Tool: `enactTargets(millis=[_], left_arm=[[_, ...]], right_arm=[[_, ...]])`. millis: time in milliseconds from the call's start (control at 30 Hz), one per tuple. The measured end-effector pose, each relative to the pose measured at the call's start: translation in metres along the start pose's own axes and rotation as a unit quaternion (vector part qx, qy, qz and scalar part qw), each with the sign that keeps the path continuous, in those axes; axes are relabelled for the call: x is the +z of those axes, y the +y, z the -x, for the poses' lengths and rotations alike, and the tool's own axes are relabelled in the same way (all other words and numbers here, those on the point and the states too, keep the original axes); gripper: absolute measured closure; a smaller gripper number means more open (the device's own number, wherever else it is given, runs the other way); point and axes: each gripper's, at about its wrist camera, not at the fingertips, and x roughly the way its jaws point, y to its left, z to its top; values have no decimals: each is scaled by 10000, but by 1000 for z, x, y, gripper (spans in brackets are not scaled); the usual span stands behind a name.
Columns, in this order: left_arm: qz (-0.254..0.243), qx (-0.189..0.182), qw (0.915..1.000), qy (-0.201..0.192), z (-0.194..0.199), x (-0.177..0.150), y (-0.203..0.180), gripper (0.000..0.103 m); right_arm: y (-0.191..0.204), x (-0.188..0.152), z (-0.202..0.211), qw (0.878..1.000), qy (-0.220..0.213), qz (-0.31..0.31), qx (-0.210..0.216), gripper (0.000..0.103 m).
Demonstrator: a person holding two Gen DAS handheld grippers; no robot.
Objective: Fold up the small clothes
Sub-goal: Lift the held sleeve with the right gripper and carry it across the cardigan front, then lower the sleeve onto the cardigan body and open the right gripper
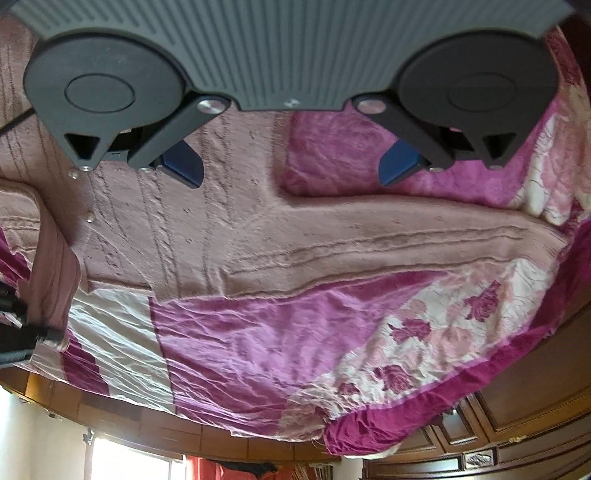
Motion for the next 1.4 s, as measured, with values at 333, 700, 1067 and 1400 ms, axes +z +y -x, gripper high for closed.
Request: enactTargets(millis=[333,700,1067,1400], left_arm=[[2,171,9998,-121,6,6,16,0],[-8,182,9998,-78,1,3,18,0],[-148,0,9998,-125,-6,10,2,0],[-482,-342,9979,-260,-13,22,-41,0]], right_arm=[[3,-38,-36,9983,511,293,-10,89],[18,-90,-67,9849,1448,942,85,47],[12,-77,-13,9840,1333,1131,353,24],[-62,-41,58,9939,673,756,-443,20]])
